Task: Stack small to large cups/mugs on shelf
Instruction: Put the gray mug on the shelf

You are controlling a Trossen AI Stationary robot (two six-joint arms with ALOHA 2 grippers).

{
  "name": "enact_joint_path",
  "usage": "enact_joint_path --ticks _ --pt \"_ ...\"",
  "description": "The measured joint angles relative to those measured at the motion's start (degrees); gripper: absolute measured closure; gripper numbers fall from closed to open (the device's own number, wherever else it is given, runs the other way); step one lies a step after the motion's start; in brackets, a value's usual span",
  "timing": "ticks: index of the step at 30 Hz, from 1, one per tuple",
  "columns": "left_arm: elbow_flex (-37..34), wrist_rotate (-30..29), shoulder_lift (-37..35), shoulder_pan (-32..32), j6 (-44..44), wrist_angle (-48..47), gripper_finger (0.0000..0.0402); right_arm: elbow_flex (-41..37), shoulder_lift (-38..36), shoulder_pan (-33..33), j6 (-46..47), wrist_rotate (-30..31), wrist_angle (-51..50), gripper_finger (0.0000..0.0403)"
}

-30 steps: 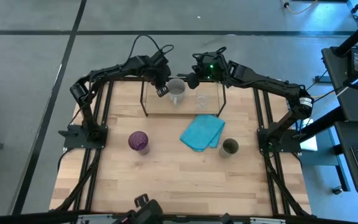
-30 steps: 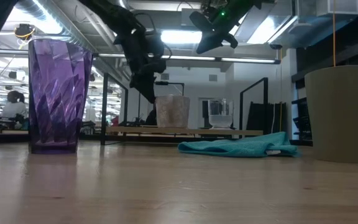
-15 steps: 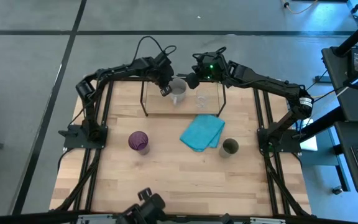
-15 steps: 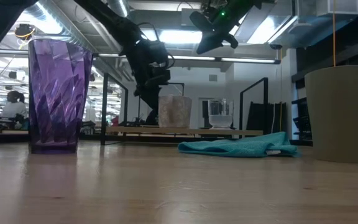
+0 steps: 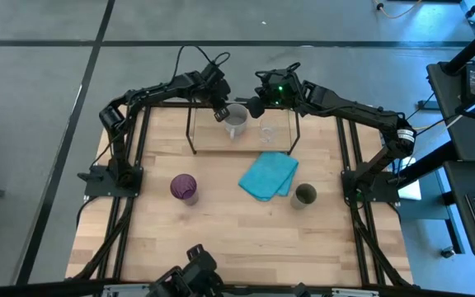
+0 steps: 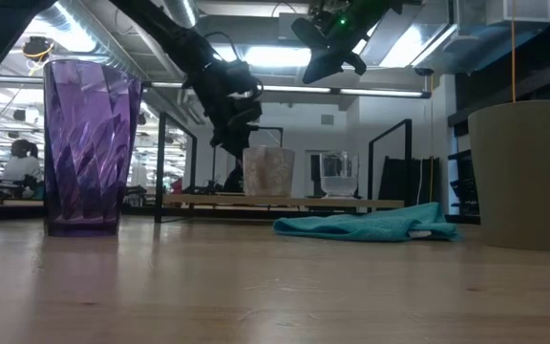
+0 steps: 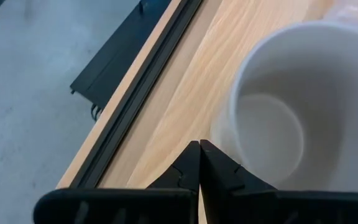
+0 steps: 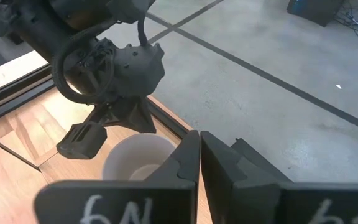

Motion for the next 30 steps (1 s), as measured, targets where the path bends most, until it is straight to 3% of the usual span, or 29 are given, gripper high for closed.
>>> enact_joint_path --ticks 30 --pt "0.00 4.50 0.13 -4.04 -2.00 1.18 0.0401 0.00 0.00 -0.70 0.24 0.00 0.08 0.0386"
